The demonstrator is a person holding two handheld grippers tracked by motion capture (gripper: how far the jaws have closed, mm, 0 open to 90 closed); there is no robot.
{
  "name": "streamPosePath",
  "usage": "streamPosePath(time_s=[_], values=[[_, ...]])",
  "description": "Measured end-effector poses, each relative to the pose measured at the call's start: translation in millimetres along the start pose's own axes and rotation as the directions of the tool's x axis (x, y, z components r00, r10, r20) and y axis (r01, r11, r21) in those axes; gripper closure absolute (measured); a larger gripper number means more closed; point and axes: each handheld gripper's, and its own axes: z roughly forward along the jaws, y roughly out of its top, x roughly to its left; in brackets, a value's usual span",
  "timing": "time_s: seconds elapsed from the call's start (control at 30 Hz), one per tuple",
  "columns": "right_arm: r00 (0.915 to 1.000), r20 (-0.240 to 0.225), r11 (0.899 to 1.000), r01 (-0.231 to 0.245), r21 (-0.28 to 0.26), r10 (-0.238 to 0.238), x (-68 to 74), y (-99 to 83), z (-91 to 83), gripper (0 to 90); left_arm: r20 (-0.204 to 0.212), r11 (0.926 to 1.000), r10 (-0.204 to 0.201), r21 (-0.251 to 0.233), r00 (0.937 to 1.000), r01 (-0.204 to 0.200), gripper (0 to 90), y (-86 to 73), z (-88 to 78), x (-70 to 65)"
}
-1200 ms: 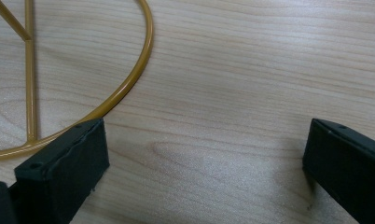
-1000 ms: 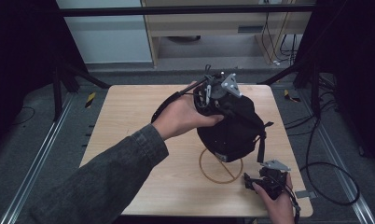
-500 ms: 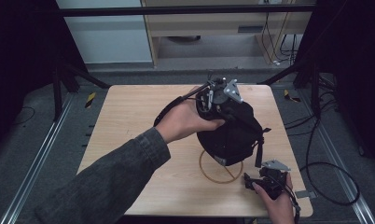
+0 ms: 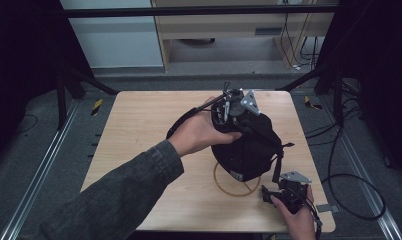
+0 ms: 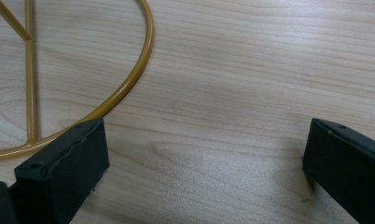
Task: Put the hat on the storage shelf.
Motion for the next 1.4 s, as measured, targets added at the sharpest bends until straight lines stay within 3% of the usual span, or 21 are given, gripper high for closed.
streamPosePath(time_s=[0.7,1.2,1.4], values=[[1.0000,0.000,1.000,-0.002,0.001,0.002,0.2,0.0,0.0,0.4,-0.007,1.0000,-0.008,-0.004,0.9999,0.008,69.0,-6.7,1.7,-0.8],[1.0000,0.000,1.000,-0.001,0.000,0.001,0.1,0.0,0.0,0.4,-0.045,0.9990,-0.021,-0.040,0.9988,0.019,57.1,-17.0,-6.5,-0.8],[1.0000,0.000,1.000,-0.002,0.001,0.002,0.2,0.0,0.0,0.4,-0.069,0.9973,-0.038,-0.066,0.9969,0.034,47.5,-20.7,-12.2,0.2]])
